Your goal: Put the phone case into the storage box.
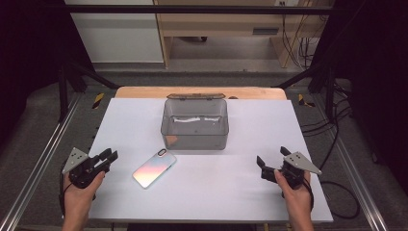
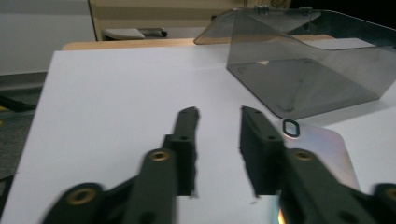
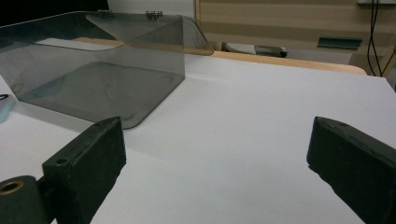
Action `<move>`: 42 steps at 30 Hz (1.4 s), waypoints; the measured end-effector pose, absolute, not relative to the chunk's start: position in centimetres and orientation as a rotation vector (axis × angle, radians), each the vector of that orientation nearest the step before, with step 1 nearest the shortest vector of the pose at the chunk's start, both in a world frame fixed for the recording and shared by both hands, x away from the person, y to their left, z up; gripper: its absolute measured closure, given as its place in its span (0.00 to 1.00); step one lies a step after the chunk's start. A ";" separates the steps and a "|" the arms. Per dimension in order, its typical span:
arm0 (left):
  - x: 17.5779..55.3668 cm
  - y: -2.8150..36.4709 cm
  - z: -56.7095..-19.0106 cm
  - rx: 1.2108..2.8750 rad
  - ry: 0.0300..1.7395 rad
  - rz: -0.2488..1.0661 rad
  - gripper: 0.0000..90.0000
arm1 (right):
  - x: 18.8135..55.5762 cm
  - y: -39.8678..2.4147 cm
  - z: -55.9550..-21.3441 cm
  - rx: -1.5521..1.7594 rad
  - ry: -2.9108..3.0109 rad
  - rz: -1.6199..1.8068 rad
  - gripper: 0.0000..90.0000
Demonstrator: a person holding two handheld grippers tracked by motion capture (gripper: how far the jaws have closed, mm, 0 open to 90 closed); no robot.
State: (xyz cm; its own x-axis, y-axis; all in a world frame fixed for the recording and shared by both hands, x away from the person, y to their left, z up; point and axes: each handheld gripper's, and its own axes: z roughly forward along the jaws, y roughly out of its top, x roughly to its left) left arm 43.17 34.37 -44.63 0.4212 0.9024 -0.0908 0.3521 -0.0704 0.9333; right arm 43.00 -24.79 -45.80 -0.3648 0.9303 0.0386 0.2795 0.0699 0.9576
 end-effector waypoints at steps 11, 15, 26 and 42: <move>45.1 31.5 -46.3 1.916 1.128 0.566 1.00 | 43.1 -24.6 -46.0 1.209 1.738 1.302 0.06; 45.9 30.2 -47.1 2.015 1.128 0.543 1.00 | 43.1 -24.5 -46.1 1.216 1.745 1.302 0.06; 45.7 29.1 -47.8 2.100 1.112 0.460 1.00 | 43.1 -24.3 -46.2 1.217 1.765 1.295 0.06; 42.0 23.5 -47.5 2.235 0.879 0.376 1.00 | 43.1 -24.2 -46.3 1.209 1.782 1.283 0.06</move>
